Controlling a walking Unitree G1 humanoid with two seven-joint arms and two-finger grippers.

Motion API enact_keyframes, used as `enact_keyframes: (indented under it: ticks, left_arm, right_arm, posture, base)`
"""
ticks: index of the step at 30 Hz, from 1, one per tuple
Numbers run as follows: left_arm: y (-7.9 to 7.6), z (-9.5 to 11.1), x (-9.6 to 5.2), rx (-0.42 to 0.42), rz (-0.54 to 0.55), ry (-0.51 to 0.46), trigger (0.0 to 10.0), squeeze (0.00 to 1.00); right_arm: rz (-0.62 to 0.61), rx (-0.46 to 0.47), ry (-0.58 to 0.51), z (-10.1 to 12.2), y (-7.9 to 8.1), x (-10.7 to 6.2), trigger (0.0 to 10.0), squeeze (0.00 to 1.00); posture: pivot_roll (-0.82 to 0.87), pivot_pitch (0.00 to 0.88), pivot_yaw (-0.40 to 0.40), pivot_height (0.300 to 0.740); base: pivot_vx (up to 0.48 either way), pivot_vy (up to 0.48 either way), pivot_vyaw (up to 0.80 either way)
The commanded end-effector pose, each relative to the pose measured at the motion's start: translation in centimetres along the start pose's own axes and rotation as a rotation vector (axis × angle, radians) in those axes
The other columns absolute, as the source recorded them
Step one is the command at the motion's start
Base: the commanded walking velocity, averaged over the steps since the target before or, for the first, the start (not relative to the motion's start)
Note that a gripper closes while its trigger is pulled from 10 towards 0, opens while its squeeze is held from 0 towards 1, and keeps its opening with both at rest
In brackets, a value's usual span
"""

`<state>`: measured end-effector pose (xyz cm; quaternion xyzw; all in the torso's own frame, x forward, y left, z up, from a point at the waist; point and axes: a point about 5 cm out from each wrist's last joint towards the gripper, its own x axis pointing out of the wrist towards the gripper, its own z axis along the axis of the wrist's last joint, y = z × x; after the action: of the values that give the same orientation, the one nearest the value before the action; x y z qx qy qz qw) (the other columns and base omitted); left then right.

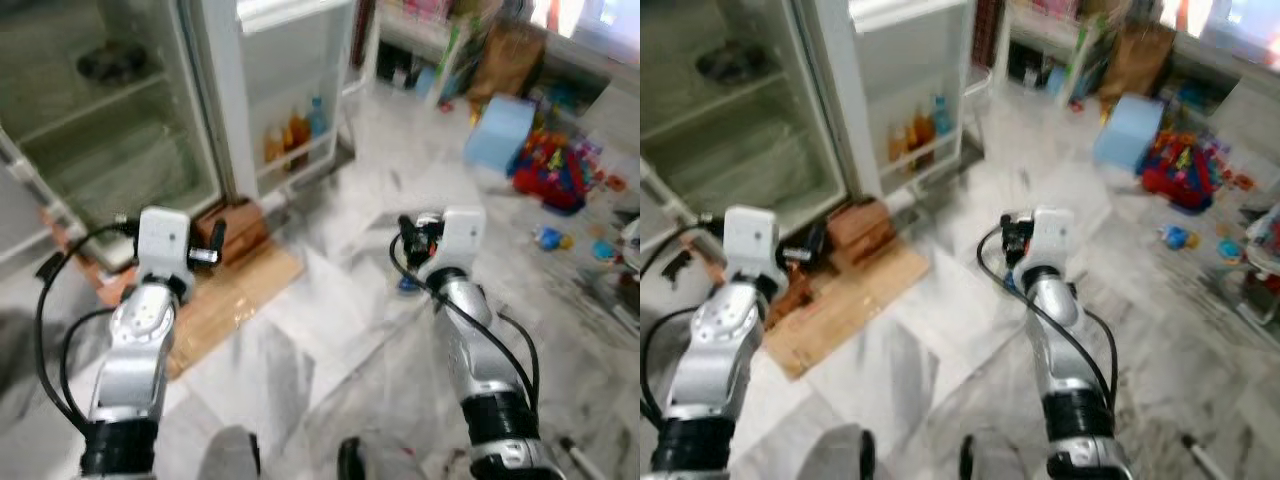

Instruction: Restocking fridge

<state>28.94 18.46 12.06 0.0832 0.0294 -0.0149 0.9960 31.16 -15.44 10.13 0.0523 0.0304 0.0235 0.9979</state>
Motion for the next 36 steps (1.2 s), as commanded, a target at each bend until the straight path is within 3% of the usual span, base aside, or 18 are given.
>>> enact_keyframes:
  ticks: [1,16,24,36]
  left_arm:
    - [0.94,-0.14,-0.13,-0.006,0.041,0.013,10.0,0.0]
    - [0.78,-0.37,0.19,-0.01,0.084,0.038,10.0,0.0]
    - [0.67,-0.62,0.31,0.0,0.095,0.057,10.0,0.0]
    - [0.56,-0.81,0.54,0.021,0.107,0.076,10.0,0.0]
  right_arm:
    - [0.028,0.01,-0.053,1.12,0.54,0.27,10.0,0.0]
    - [0.095,-0.059,-0.092,1.62,1.21,0.21,10.0,0.0]
    - [0.093,-0.055,-0.089,1.59,1.2,0.2,10.0,0.0]
    - [0.107,-0.022,-0.084,1.49,1.45,0.17,10.0,0.0]
  posture:
    - [0.07,0.125,-0.058,0.74]
    - [0.06,0.122,-0.061,0.74]
    - [0.05,0.124,-0.061,0.74]
    - [0.05,0.124,-0.061,0.74]
  base:
    - [0.48,0.0,0.0]
    - [0.48,0.0,0.04]
    - [0.48,0.0,0.73]
    - [0.475,0.0,0.0]
